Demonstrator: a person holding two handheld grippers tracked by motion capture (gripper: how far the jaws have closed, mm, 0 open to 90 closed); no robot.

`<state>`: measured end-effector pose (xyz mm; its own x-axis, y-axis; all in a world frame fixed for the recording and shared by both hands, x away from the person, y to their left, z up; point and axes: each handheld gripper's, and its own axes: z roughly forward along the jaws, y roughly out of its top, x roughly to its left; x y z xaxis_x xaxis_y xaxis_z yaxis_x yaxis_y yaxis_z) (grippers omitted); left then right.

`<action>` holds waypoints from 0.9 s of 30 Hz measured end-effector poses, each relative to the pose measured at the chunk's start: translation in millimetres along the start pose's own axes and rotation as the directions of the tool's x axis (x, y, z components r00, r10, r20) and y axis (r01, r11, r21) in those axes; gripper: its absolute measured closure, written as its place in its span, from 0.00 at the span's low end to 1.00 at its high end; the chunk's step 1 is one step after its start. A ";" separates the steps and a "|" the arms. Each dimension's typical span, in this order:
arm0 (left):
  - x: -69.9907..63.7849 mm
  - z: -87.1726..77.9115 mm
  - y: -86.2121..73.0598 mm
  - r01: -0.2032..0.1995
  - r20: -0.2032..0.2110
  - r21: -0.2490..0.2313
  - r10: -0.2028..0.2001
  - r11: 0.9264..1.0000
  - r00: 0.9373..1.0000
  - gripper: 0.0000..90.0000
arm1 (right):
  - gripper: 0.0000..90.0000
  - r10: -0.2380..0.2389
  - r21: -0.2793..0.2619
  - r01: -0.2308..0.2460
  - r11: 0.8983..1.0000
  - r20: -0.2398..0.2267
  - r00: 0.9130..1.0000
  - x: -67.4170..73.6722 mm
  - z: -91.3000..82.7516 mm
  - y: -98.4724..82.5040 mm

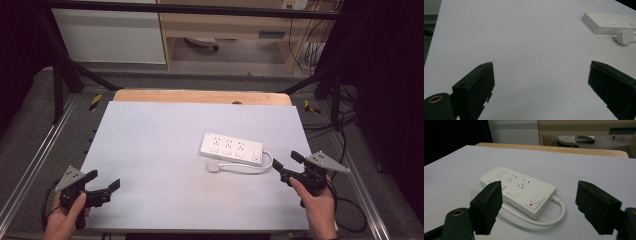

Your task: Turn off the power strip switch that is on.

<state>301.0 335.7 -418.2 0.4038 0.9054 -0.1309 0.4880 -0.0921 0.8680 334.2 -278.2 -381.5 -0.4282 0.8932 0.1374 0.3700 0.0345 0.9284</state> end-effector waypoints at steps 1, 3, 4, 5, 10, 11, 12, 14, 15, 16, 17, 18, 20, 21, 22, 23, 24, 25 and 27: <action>0.0 0.0 0.0 0.000 0.000 0.001 0.000 1.000 1.000 0.08 | 0.31 -0.002 0.001 0.002 1.000 -0.001 1.000 -0.1 0.2 0.7; 0.0 0.0 -0.1 0.000 0.000 0.001 0.000 1.000 1.000 0.08 | 0.35 0.001 0.000 -0.001 1.000 -0.003 1.000 -0.5 0.4 1.9; -0.1 0.0 -0.1 -0.001 0.000 0.001 0.001 1.000 1.000 0.08 | 0.38 -0.002 -0.001 0.002 1.000 0.000 1.000 -0.7 0.5 2.4; -0.2 0.0 -0.1 0.001 0.001 0.001 -0.001 1.000 1.000 0.08 | 0.41 -0.006 -0.001 0.006 1.000 0.001 1.000 -0.9 0.8 3.0; 0.1 0.0 -0.1 -0.002 0.000 0.003 0.002 1.000 1.000 0.08 | 0.54 -0.023 -0.010 0.023 1.000 0.001 1.000 0.7 1.5 5.6; 0.1 -0.1 -0.1 -0.002 0.000 0.003 0.002 1.000 1.000 0.08 | 0.57 -0.026 -0.012 0.027 1.000 0.003 1.000 1.1 1.5 6.0; -0.2 0.0 -0.2 0.000 0.001 0.001 0.000 1.000 1.000 0.08 | 0.60 -0.031 -0.016 0.031 0.999 0.003 1.000 1.0 1.6 6.5; -0.1 0.0 -0.2 -0.002 0.000 0.004 0.002 1.000 1.000 0.08 | 0.65 -0.033 -0.018 0.033 0.999 0.001 0.999 1.0 1.8 7.5; -0.1 0.1 -0.3 -0.002 0.001 0.005 0.002 1.000 1.000 0.08 | 0.68 -0.037 -0.019 0.037 0.999 0.002 0.999 1.1 2.1 8.0; -0.2 0.2 -0.3 -0.001 0.001 0.005 0.001 1.000 1.000 0.08 | 0.70 -0.041 -0.019 0.041 0.999 0.001 0.999 1.2 2.3 8.6; -0.2 0.3 -0.4 -0.001 0.001 0.006 0.001 1.000 1.000 0.08 | 0.71 -0.043 -0.020 0.043 0.999 -0.002 0.999 1.5 2.6 9.2; -0.2 0.3 -0.4 -0.001 0.000 0.006 0.001 1.000 1.000 0.08 | 0.73 -0.046 -0.021 0.046 0.999 -0.003 0.999 1.8 2.9 9.8; -0.1 0.3 -0.4 -0.001 0.001 0.006 0.001 1.000 1.000 0.08 | 0.76 -0.055 -0.021 0.055 0.998 -0.006 0.998 2.7 3.8 11.1; -0.1 0.3 -0.4 -0.001 0.000 0.006 0.001 1.000 1.000 0.08 | 0.77 -0.057 -0.022 0.057 0.998 -0.007 0.998 3.2 4.1 11.7; -0.1 0.3 -0.4 -0.002 0.001 0.007 0.002 1.000 1.000 0.08 | 0.79 -0.060 -0.022 0.060 0.998 -0.009 0.998 3.6 4.4 12.4; -0.1 0.4 -0.4 -0.002 0.000 0.007 0.002 1.000 1.000 0.08 | 0.80 -0.063 -0.025 0.062 0.998 -0.009 0.998 3.8 5.0 12.8; -0.2 0.4 -0.4 -0.002 0.001 0.007 0.002 1.000 1.000 0.08 | 0.81 -0.065 -0.028 0.064 0.998 -0.011 0.998 4.2 5.5 13.3; -0.2 0.4 -0.4 -0.002 0.001 0.007 0.002 1.000 1.000 0.08 | 0.82 -0.068 -0.028 0.068 0.997 -0.012 0.998 4.6 6.0 13.6; -0.2 0.4 -0.4 -0.003 0.001 0.007 0.003 1.000 1.000 0.08 | 0.84 -0.073 -0.031 0.073 0.997 -0.010 0.997 5.2 7.3 13.9</action>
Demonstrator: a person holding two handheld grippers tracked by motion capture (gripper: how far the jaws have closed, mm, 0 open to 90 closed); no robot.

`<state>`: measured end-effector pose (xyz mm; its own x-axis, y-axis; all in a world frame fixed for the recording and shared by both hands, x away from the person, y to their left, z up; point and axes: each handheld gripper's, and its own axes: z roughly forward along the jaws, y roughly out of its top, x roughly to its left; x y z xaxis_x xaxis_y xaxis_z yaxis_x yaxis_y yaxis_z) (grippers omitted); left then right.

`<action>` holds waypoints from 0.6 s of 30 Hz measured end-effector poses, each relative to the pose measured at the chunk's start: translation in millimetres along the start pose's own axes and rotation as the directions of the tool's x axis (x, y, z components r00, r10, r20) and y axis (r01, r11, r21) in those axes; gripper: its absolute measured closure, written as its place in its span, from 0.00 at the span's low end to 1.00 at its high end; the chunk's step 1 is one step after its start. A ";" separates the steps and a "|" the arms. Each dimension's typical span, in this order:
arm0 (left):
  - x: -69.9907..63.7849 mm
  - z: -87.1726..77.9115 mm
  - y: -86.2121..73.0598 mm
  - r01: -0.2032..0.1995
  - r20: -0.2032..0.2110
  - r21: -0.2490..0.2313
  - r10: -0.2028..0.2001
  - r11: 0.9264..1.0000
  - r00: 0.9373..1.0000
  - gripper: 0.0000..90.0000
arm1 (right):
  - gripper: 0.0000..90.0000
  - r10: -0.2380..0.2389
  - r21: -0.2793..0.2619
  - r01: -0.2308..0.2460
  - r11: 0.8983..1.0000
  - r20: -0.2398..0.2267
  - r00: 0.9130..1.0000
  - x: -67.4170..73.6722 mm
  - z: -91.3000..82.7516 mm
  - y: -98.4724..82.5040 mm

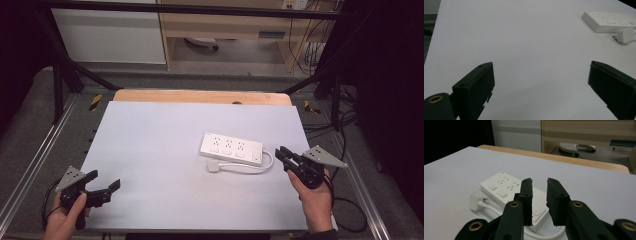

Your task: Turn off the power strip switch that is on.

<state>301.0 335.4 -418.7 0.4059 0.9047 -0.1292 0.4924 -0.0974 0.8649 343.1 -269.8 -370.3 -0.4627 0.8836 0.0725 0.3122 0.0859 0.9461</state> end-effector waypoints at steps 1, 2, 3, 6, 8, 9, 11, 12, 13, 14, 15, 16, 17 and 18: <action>0.0 0.0 0.0 0.000 0.000 0.000 0.000 1.000 1.000 0.08 | 0.86 0.001 -0.002 -0.001 1.000 -0.002 1.000 0.5 0.7 0.2; 0.0 0.0 0.0 0.000 0.000 0.000 0.000 1.000 1.000 0.08 | 0.87 -0.002 -0.003 0.002 1.000 0.000 1.000 0.6 1.3 0.4; 0.0 0.0 0.0 0.000 0.000 0.000 0.000 1.000 1.000 0.08 | 0.88 -0.006 -0.003 0.006 1.000 -0.001 1.000 0.9 1.9 0.8; 0.4 -0.4 0.1 -0.002 -0.001 -0.002 0.002 1.000 1.000 0.08 | 0.91 -0.010 -0.006 0.010 1.000 -0.002 1.000 1.8 3.8 2.0; 0.6 -0.3 0.0 0.000 -0.003 -0.002 0.000 1.000 1.000 0.08 | 0.92 -0.015 -0.006 0.015 1.000 -0.003 1.000 2.4 5.2 3.0; 0.7 -0.5 0.0 -0.002 -0.003 -0.001 0.002 1.000 1.000 0.08 | 0.93 -0.016 -0.006 0.015 1.000 -0.002 1.000 2.7 5.9 3.4; 0.6 -0.4 0.0 -0.002 -0.002 -0.001 0.002 1.000 1.000 0.08 | 0.94 -0.016 -0.005 0.016 1.000 0.001 1.000 3.2 7.6 4.2; 0.3 -0.2 0.0 0.001 -0.001 -0.002 -0.001 1.000 1.000 0.08 | 0.95 -0.015 -0.005 0.015 1.000 0.002 1.000 3.3 8.5 4.4; 0.2 -0.2 0.0 0.000 -0.001 -0.002 0.000 1.000 1.000 0.08 | 0.96 -0.016 -0.004 0.016 1.000 0.003 1.000 3.5 9.4 4.5; 0.2 -0.1 0.0 0.000 -0.001 -0.002 0.000 1.000 1.000 0.08 | 0.97 -0.016 -0.003 0.016 1.000 0.001 1.000 3.5 10.2 4.6; 0.3 -0.2 0.0 0.000 -0.001 -0.002 0.000 1.000 1.000 0.08 | 0.98 -0.016 -0.002 0.016 1.000 -0.002 1.000 3.7 11.3 4.6; 0.6 -0.3 0.0 -0.002 -0.002 -0.001 0.002 1.000 1.000 0.08 | 0.98 -0.016 0.000 0.016 1.000 -0.002 1.000 3.9 12.3 4.6; 0.6 -0.3 0.0 0.000 -0.003 -0.002 0.000 1.000 1.000 0.08 | 0.99 -0.018 0.002 0.018 1.000 -0.005 1.000 4.0 13.3 4.5; 0.6 -0.3 0.0 0.000 -0.003 -0.002 0.000 1.000 1.000 0.08 | 0.99 -0.017 0.004 0.017 1.000 -0.005 1.000 4.1 14.3 4.6</action>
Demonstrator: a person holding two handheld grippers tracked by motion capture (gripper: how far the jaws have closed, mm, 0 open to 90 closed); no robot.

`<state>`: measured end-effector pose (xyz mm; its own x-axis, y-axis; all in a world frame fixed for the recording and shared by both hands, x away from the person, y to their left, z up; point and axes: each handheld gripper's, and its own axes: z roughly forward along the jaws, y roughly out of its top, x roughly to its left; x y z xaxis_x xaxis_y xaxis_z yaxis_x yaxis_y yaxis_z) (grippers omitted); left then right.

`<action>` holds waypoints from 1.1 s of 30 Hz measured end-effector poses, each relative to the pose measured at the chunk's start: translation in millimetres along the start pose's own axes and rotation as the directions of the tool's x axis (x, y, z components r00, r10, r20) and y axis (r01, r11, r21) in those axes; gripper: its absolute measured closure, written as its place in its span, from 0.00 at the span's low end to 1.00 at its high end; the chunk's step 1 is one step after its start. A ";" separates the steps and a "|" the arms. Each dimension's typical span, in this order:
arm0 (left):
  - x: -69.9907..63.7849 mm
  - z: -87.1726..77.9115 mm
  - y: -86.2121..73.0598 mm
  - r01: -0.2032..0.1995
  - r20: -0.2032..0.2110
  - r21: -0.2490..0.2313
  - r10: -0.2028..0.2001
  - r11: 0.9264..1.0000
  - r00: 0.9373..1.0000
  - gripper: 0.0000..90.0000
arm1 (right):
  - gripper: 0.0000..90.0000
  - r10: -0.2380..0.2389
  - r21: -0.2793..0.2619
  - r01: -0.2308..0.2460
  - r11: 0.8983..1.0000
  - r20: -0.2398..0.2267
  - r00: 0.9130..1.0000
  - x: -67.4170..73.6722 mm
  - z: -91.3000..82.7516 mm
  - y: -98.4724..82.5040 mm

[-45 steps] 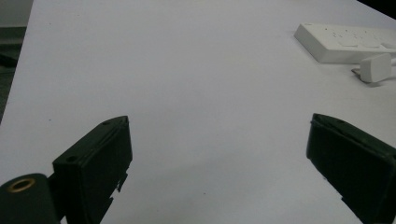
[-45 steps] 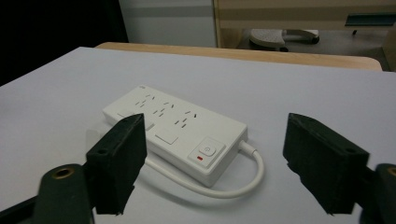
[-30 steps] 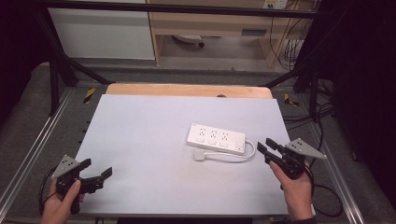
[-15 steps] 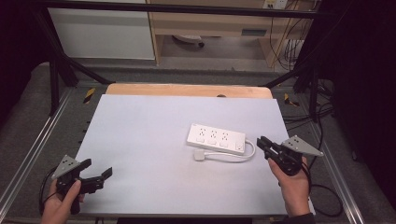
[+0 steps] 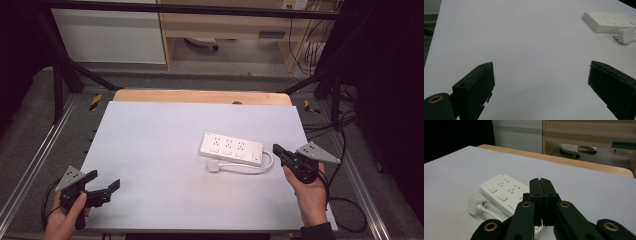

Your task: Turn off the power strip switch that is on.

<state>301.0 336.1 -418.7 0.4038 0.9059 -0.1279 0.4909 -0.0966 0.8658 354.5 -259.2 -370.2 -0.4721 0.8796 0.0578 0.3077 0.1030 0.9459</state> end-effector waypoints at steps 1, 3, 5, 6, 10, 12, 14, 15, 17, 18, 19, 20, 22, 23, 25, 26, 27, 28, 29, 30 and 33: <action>0.1 -0.1 0.0 -0.002 0.000 0.001 0.002 1.000 1.000 0.08 | 1.00 -0.001 0.004 0.001 1.000 0.000 1.000 0.0 0.8 0.1; 0.0 -0.2 0.1 -0.003 0.000 0.001 0.003 1.000 1.000 0.08 | 1.00 -0.004 0.006 0.004 1.000 0.001 1.000 0.0 2.5 0.3; -0.2 0.0 0.1 -0.001 0.000 0.000 0.001 1.000 1.000 0.08 | 1.00 -0.008 0.011 0.008 1.000 0.002 1.000 0.1 3.8 0.8; 0.0 -0.1 0.1 -0.003 0.000 0.001 0.003 1.000 1.000 0.08 | 1.00 -0.009 0.010 0.009 1.000 0.003 1.000 0.2 4.4 1.1; 0.0 -0.2 0.1 -0.001 -0.001 -0.001 0.001 1.000 1.000 0.08 | 1.00 -0.013 0.016 0.013 1.000 -0.001 1.000 0.7 7.1 2.4; 0.1 -0.4 0.2 -0.001 0.000 -0.003 0.001 1.000 1.000 0.08 | 1.00 -0.016 0.021 0.016 1.000 -0.003 1.000 1.1 8.8 2.9; 0.1 -0.3 0.2 -0.001 0.000 -0.003 0.001 1.000 1.000 0.08 | 1.00 -0.020 0.026 0.020 0.999 -0.005 1.000 1.7 10.8 3.3; 0.1 -0.3 0.2 -0.001 0.001 -0.002 0.001 1.000 1.000 0.08 | 1.00 -0.020 0.029 0.020 0.999 -0.006 1.000 2.0 11.9 3.4; 0.0 -0.3 0.2 -0.001 0.001 -0.003 0.001 1.000 1.000 0.08 | 1.00 -0.021 0.033 0.021 0.999 -0.010 1.000 2.6 14.0 3.7; 0.1 -0.3 0.2 -0.001 0.001 -0.002 0.001 1.000 1.000 0.08 | 1.00 -0.021 0.033 0.022 0.999 -0.012 1.000 3.2 15.2 3.8; 0.2 -0.3 0.2 -0.002 0.001 -0.002 0.002 1.000 1.000 0.08 | 1.00 -0.024 0.036 0.024 0.999 -0.014 1.000 3.7 16.4 3.8; 0.2 -0.4 0.2 -0.002 0.001 -0.003 0.002 1.000 1.000 0.08 | 1.00 -0.029 0.039 0.029 0.999 -0.016 0.999 4.1 17.6 3.9; 0.2 -0.6 0.2 -0.001 0.000 -0.003 0.001 1.000 1.000 0.08 | 1.00 -0.033 0.045 0.034 0.998 -0.023 0.999 5.7 20.0 3.8; 0.3 -0.5 0.2 -0.001 0.000 -0.003 0.001 1.000 1.000 0.08 | 1.00 -0.037 0.049 0.038 0.998 -0.027 0.999 6.3 21.2 3.7; 0.3 -0.4 0.2 -0.001 0.000 -0.003 0.001 1.000 1.000 0.08 | 1.00 -0.041 0.056 0.042 0.998 -0.034 0.999 7.7 23.5 3.4; 0.2 -0.4 0.2 -0.001 0.000 -0.003 0.001 1.000 1.000 0.08 | 1.00 -0.043 0.059 0.045 0.997 -0.036 0.998 8.3 24.6 3.2; 0.2 -0.4 0.2 -0.002 0.000 -0.003 0.002 1.000 1.000 0.08 | 1.00 -0.042 0.061 0.044 0.997 -0.036 0.998 9.0 25.7 3.0; 0.2 -0.5 0.2 -0.002 0.000 -0.003 0.002 1.000 1.000 0.08 | 1.00 -0.044 0.065 0.046 0.997 -0.040 0.998 9.5 26.8 2.7; 0.2 -0.5 0.2 -0.002 0.000 -0.003 0.002 1.000 1.000 0.08 | 1.00 -0.045 0.067 0.048 0.997 -0.041 0.998 10.1 28.0 2.3; 0.3 -0.5 0.2 -0.002 -0.001 -0.003 0.002 1.000 1.000 0.08 | 1.00 -0.046 0.071 0.049 0.996 -0.044 0.998 10.7 29.3 1.9; 0.3 -0.6 0.2 -0.001 -0.001 -0.003 0.001 1.000 1.000 0.08 | 1.00 -0.048 0.083 0.052 0.995 -0.050 0.998 12.6 33.9 -0.1</action>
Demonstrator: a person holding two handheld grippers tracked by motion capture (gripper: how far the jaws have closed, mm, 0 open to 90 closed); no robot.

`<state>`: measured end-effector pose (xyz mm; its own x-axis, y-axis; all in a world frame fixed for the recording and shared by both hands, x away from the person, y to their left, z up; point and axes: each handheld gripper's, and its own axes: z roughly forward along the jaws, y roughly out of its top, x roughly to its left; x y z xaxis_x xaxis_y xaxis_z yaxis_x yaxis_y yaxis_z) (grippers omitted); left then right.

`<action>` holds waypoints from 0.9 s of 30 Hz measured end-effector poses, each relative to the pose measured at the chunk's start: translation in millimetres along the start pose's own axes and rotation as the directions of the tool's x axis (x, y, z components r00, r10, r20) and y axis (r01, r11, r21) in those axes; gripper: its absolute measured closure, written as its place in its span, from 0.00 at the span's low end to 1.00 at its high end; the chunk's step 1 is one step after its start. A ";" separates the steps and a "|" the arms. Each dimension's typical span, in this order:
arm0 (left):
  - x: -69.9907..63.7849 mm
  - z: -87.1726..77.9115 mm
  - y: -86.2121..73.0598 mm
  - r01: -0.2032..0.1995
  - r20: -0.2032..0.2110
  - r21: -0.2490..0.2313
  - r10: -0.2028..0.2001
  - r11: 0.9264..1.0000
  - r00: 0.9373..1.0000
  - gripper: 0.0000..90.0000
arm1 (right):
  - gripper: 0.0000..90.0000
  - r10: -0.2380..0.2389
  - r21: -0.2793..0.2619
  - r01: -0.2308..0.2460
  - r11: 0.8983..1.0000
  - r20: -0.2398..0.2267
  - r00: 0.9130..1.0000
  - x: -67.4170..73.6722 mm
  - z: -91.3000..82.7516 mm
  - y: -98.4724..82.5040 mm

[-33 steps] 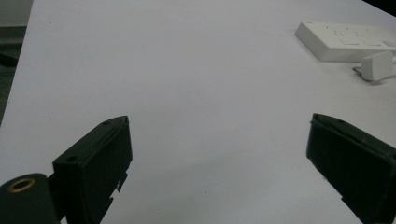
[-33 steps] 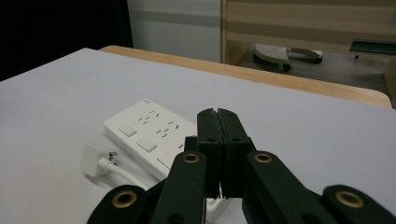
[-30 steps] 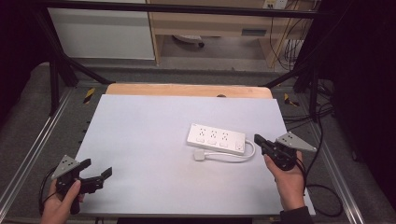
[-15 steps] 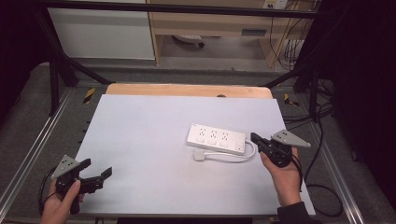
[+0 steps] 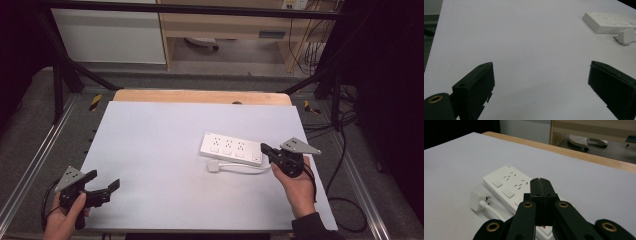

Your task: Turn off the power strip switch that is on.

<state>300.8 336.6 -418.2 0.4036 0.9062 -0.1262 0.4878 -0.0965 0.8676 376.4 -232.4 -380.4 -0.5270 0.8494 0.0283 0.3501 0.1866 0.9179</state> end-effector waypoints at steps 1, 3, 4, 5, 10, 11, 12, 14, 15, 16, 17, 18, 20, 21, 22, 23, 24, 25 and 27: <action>0.1 0.0 0.0 -0.002 0.000 0.001 0.002 1.000 1.000 0.08 | 1.00 -0.001 0.002 0.001 1.000 -0.004 1.000 0.7 1.8 -0.5; 0.0 0.1 -0.1 0.000 0.001 0.001 0.000 1.000 1.000 0.08 | 1.00 -0.004 0.010 0.004 1.000 -0.010 1.000 2.5 5.6 -1.4; 0.1 -0.1 0.0 -0.001 0.001 0.002 0.001 1.000 1.000 0.08 | 1.00 -0.004 0.015 0.004 1.000 -0.012 1.000 3.5 7.6 -1.9; 0.1 0.0 -0.1 0.000 0.000 0.001 0.000 1.000 1.000 0.08 | 1.00 -0.005 0.019 0.005 1.000 -0.014 1.000 4.5 9.6 -2.2; 0.3 -0.1 0.0 0.002 -0.002 -0.002 -0.002 1.000 1.000 0.08 | 1.00 -0.017 0.037 0.017 0.999 -0.024 1.000 8.8 19.1 -3.5; 0.3 -0.1 0.0 0.002 -0.001 -0.003 -0.002 1.000 1.000 0.08 | 1.00 -0.017 0.040 0.018 0.999 -0.026 1.000 9.4 20.9 -3.8; 0.3 -0.1 0.0 0.002 -0.001 -0.003 -0.002 1.000 1.000 0.08 | 1.00 -0.019 0.045 0.020 0.999 -0.029 0.999 10.0 22.6 -4.0; 0.3 -0.1 0.0 0.002 -0.002 -0.003 -0.002 1.000 1.000 0.08 | 1.00 -0.019 0.052 0.021 0.998 -0.032 0.999 11.3 26.2 -4.6; 0.4 -0.1 0.0 0.003 -0.001 -0.004 -0.003 1.000 1.000 0.08 | 1.00 -0.021 0.055 0.022 0.998 -0.032 0.999 11.6 27.9 -5.0; 0.4 -0.2 0.0 0.003 -0.001 -0.004 -0.003 1.000 1.000 0.08 | 1.00 -0.020 0.060 0.022 0.998 -0.034 0.999 12.2 29.5 -5.2; 0.4 -0.1 0.0 0.003 -0.001 -0.004 -0.003 1.000 1.000 0.08 | 1.00 -0.025 0.064 0.027 0.998 -0.034 0.999 12.3 31.3 -5.4; 0.5 -0.1 0.0 0.003 -0.001 -0.003 -0.003 1.000 1.000 0.08 | 1.00 -0.023 0.066 0.025 0.997 -0.035 0.999 12.7 33.0 -5.6; 0.5 -0.1 0.0 0.003 -0.001 -0.004 -0.003 1.000 1.000 0.08 | 1.00 -0.030 0.074 0.032 0.997 -0.035 0.999 12.3 36.1 -6.2; 0.5 -0.1 0.0 0.003 -0.001 -0.004 -0.003 1.000 1.000 0.08 | 1.00 -0.027 0.080 0.029 0.996 -0.035 0.999 12.7 37.6 -6.6; 0.5 -0.1 0.0 0.003 -0.002 -0.004 -0.003 1.000 1.000 0.08 | 1.00 -0.027 0.081 0.030 0.996 -0.036 0.999 12.5 39.2 -7.0; 0.6 -0.1 0.0 0.002 -0.002 -0.004 -0.002 1.000 1.000 0.08 | 1.00 -0.027 0.085 0.030 0.996 -0.037 0.999 12.5 40.5 -7.3; 0.6 -0.1 0.0 0.002 -0.002 -0.004 -0.002 1.000 1.000 0.08 | 1.00 -0.028 0.088 0.031 0.996 -0.039 0.999 12.6 42.0 -7.5; 0.6 -0.1 0.0 0.002 -0.002 -0.005 -0.002 1.000 1.000 0.08 | 1.00 -0.026 0.092 0.029 0.995 -0.039 0.999 12.9 43.3 -7.9; 0.7 -0.2 0.0 0.002 -0.002 -0.005 -0.002 1.000 1.000 0.08 | 1.00 -0.022 0.096 0.026 0.995 -0.040 0.999 13.4 45.9 -8.6</action>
<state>300.9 337.3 -418.2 0.4009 0.9073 -0.1271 0.4847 -0.0923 0.8698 401.9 -199.9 -406.0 -0.5651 0.8247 0.0237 0.4092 0.2552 0.8760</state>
